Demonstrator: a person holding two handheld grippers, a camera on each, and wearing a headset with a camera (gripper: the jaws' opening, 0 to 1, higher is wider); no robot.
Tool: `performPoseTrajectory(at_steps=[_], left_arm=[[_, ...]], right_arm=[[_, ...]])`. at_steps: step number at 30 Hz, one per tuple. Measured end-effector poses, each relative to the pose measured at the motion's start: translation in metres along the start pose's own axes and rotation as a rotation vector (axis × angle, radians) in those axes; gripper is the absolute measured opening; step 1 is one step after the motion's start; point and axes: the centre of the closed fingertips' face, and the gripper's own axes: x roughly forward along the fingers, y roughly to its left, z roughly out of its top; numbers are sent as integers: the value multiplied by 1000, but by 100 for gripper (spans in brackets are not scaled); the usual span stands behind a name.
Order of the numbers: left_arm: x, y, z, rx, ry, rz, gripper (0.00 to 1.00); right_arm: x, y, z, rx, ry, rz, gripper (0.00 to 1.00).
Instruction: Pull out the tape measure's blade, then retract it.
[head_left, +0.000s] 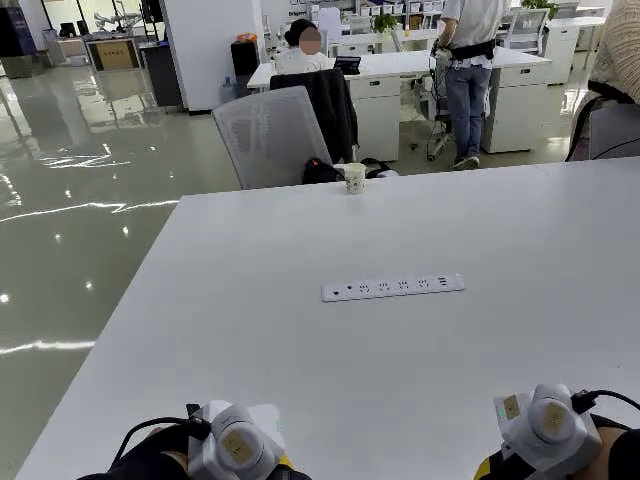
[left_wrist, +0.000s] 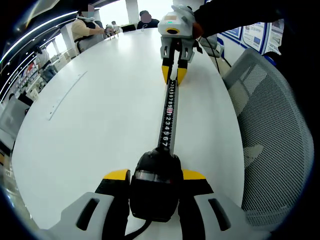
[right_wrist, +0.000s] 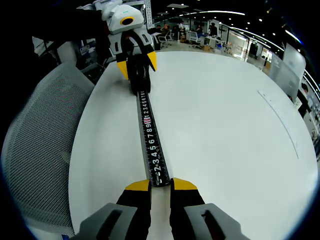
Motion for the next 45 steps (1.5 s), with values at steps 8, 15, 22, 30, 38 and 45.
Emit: performPoseTrajectory(at_steps=[8,15,22,30,38,45], left_arm=[[0,0,-1,-1,0,0,32],[0,0,0,0,0,1,32],[1,0,0,-1,1,2,32],[1,0,1,12,0,2,32],[2,-1,2,17,-2,-4,31],[2,-2,2,21,-2,-5,31]], right_arm=[[-2,0,-3,0,4,-4,10],[-4,0,-7,2,7,-6,10],[-8,-4,-13,15,9,-16,10],[-10,-7,-13,58,-7,-46,8],[-9,-5,-14,-13,54,-39,10],[-8,-4,-15,-86,107,-20,11]])
